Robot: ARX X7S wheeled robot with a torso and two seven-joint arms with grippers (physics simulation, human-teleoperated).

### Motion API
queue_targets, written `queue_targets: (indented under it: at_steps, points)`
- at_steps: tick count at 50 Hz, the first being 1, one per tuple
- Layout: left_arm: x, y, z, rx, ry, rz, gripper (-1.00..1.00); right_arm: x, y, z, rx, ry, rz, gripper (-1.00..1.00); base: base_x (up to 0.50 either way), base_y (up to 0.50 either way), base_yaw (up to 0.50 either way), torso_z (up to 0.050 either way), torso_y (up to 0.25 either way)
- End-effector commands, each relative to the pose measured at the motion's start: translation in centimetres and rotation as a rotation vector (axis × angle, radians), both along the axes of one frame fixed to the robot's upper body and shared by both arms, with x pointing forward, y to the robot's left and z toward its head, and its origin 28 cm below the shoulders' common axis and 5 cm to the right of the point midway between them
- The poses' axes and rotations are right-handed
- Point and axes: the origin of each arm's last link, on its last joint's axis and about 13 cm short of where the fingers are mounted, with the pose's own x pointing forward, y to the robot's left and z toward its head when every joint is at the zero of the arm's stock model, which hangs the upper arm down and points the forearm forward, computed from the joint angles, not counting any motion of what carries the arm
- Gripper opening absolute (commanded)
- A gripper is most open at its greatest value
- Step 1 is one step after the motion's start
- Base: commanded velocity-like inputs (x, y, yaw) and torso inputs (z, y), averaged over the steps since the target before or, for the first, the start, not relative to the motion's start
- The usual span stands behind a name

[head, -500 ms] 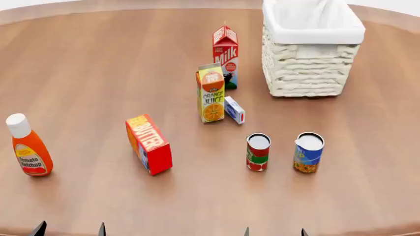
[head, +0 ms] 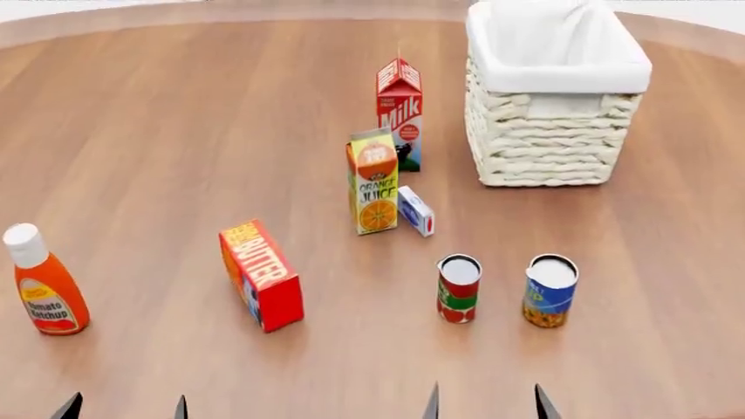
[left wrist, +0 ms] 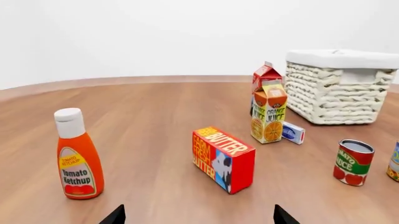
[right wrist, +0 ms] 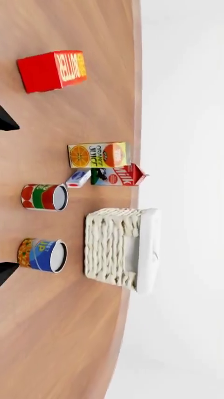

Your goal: Pick up the orange juice, and put it in the basket.

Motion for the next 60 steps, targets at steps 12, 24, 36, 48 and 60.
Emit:
queue_targets:
  at_steps: [12,24,36,48,60]
  points:
    - [0.01,0.0,0.01,0.0,0.0,0.0,1.0,0.27,0.33,0.66,-0.012,-0.018,0.004,1.0,0.27,0.0,0.0,0.0,0.0]
    - [0.01,0.0,0.01,0.0,0.0,0.0,1.0,0.2,0.2,0.68,-0.007,-0.017,0.004,1.0,0.27,0.0,0.0,0.0,0.0]
    - [0.01,0.0,0.01,0.0,0.0,0.0,1.0,0.26,0.24,0.76,-0.001,-0.018,0.003,1.0,0.27,0.0,0.0,0.0,0.0]
    - [0.01,0.0,0.01,0.0,0.0,0.0,1.0,0.39,0.34,0.54,-0.006,-0.014,0.007,1.0,0.27,0.0,0.0,0.0,0.0]
    - [0.01,0.0,0.01,0.0,0.0,0.0,1.0,0.39,0.49,0.51,-0.004,-0.013,0.006,1.0,0.29,0.0,0.0,0.0,0.0]
